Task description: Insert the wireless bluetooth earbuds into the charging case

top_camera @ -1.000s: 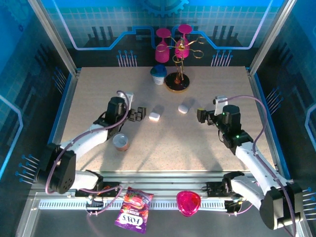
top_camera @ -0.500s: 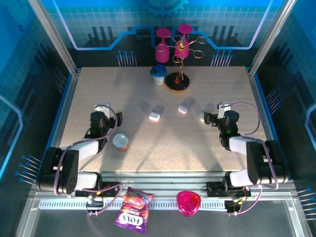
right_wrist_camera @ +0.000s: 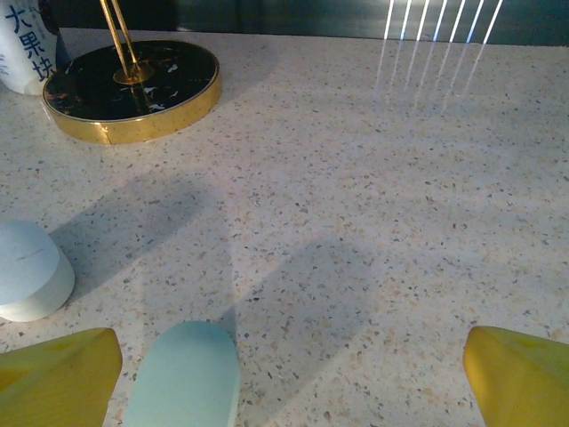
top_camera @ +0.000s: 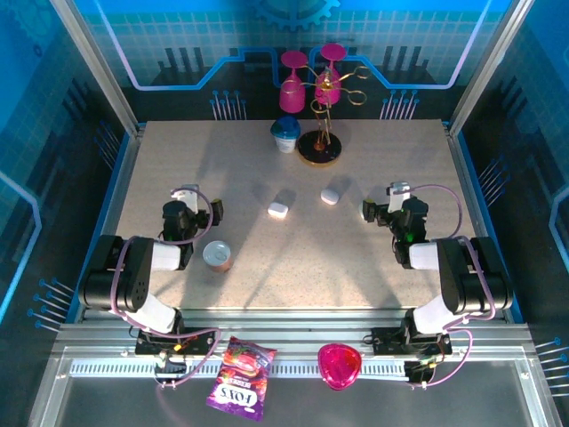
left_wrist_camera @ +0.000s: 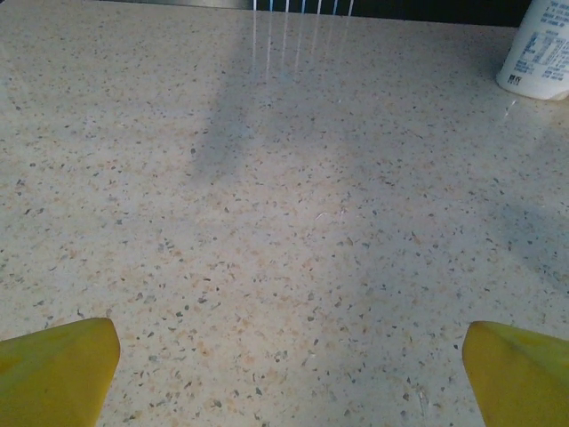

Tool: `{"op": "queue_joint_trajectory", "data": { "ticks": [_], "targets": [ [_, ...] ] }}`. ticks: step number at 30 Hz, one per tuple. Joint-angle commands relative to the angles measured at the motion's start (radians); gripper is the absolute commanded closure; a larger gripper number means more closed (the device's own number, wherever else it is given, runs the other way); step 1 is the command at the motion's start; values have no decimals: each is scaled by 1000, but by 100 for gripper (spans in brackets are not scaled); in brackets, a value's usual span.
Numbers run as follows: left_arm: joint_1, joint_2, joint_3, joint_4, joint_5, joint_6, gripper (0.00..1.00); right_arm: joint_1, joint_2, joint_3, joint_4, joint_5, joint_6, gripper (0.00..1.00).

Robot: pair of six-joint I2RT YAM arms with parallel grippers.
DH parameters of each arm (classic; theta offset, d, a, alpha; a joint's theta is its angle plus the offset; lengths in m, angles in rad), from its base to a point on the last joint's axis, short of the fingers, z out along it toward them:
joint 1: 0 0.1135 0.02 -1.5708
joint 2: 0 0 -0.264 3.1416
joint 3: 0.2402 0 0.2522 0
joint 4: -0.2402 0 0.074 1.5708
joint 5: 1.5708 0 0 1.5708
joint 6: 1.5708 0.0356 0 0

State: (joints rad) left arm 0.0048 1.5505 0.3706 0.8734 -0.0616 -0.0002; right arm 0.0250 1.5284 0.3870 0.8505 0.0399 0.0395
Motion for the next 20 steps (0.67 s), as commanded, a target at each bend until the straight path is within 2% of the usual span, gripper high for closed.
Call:
{"op": "queue_joint_trajectory", "data": {
  "ticks": [1, 20],
  "targets": [
    [3, 0, 14, 46, 23, -1, 1, 7, 9, -2, 62, -11, -20, 0],
    [-5, 1, 17, 38, 24, 10, 1, 33, 12, 12, 37, 27, -42, 0]
  ]
}}
